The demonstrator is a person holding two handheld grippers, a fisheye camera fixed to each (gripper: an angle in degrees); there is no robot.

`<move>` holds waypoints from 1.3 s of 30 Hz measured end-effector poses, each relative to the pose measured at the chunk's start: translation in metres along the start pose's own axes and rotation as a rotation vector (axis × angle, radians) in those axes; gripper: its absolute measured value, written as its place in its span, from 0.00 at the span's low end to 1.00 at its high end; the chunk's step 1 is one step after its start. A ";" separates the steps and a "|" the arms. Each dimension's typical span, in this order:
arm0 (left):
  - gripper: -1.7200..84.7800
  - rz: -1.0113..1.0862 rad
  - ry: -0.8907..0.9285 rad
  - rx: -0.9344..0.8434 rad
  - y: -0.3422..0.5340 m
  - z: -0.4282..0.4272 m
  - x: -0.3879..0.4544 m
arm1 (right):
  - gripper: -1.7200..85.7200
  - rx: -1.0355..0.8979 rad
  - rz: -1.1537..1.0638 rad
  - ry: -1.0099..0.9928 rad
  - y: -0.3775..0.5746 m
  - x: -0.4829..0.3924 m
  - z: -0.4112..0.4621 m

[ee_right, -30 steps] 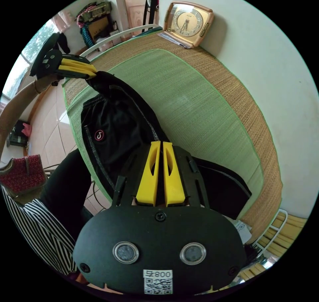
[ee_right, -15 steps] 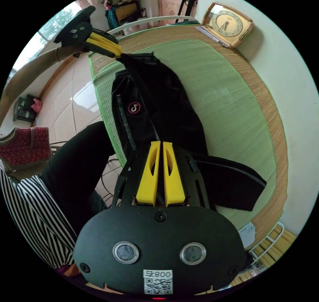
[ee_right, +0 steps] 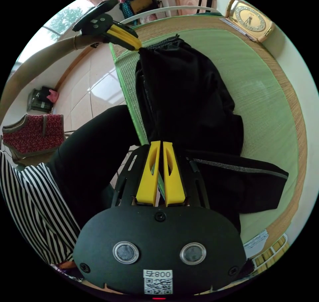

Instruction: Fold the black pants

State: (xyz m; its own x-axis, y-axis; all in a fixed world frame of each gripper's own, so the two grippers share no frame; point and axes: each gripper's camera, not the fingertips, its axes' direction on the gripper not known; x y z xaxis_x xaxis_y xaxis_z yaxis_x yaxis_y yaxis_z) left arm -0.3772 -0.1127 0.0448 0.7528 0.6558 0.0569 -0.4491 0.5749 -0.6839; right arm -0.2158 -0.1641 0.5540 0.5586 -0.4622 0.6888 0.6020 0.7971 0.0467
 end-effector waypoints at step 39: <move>0.02 -0.182 0.306 0.163 0.008 0.076 0.039 | 0.04 0.087 0.123 -0.144 0.113 0.026 -0.002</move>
State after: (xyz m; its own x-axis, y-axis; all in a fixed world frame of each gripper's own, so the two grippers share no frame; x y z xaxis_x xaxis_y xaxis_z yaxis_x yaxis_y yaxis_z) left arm -0.3882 -0.0455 0.0966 0.9251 0.3732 -0.0698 -0.3465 0.7547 -0.5570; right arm -0.1317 -0.0865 0.5752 0.5335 -0.3042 0.7892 0.4792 0.8776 0.0143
